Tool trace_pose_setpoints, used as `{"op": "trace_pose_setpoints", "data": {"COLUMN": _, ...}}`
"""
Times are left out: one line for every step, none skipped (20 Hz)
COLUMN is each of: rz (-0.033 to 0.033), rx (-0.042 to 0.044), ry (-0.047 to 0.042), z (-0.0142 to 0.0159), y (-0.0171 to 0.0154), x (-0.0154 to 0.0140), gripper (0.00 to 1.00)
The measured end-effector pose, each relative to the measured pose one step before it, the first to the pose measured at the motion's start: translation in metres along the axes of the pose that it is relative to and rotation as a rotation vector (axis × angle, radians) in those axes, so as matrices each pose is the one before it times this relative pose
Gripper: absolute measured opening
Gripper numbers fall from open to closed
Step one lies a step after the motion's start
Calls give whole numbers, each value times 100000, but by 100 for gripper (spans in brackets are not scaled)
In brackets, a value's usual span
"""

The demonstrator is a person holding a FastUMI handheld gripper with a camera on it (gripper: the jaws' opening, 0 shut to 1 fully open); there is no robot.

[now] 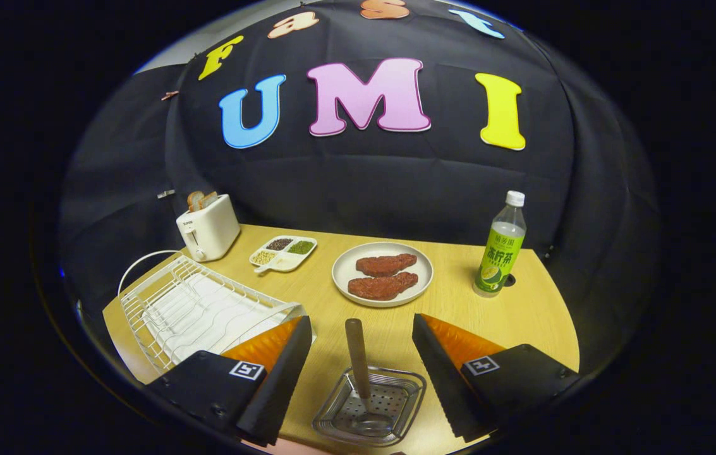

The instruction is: Take the plate from the dish rack, then take the spoon from the basket and place it into the plate.

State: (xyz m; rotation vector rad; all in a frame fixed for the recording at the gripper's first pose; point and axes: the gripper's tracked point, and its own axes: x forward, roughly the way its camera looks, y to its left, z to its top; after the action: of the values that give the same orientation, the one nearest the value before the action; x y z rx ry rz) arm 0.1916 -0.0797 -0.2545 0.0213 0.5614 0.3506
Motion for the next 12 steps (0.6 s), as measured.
{"op": "trace_pose_setpoints", "data": {"rz": -122, "rx": 333, "ry": 2107, "z": -467, "y": -31, "x": 745, "gripper": 98}}
{"op": "trace_pose_setpoints", "data": {"rz": 344, "rx": -180, "ry": 2069, "z": -363, "y": 103, "x": 752, "gripper": 96}}
{"op": "trace_pose_setpoints", "data": {"rz": 240, "rx": -887, "ry": 1806, "z": -397, "y": 90, "x": 600, "gripper": 90}}
{"op": "trace_pose_setpoints", "data": {"rz": -68, "rx": -913, "ry": 1598, "z": -163, "y": 20, "x": 417, "gripper": 85}}
{"op": "trace_pose_setpoints", "data": {"rz": 223, "rx": -450, "ry": 1355, "z": -215, "y": 105, "x": 455, "gripper": 76}}
{"op": "trace_pose_setpoints", "data": {"rz": 499, "rx": 276, "ry": 1085, "z": -96, "y": 205, "x": 348, "gripper": 73}}
{"op": "trace_pose_setpoints", "data": {"rz": 782, "rx": 654, "ry": 706, "z": -60, "y": 372, "x": 164, "gripper": 65}}
{"op": "trace_pose_setpoints", "data": {"rz": -210, "rx": 87, "ry": 819, "z": -155, "y": 64, "x": 185, "gripper": 61}}
{"op": "trace_pose_setpoints", "data": {"rz": -886, "rx": -227, "ry": 1658, "z": -394, "y": -225, "x": 235, "gripper": 52}}
{"op": "trace_pose_setpoints", "data": {"rz": -605, "rx": -58, "ry": 1697, "z": -415, "y": -82, "x": 157, "gripper": 44}}
{"op": "trace_pose_setpoints", "data": {"rz": -1066, "rx": -184, "ry": 1183, "z": -259, "y": -172, "x": -16, "gripper": 35}}
{"op": "trace_pose_setpoints", "data": {"rz": -669, "rx": -223, "ry": 320, "z": -32, "y": -111, "x": -250, "gripper": 26}}
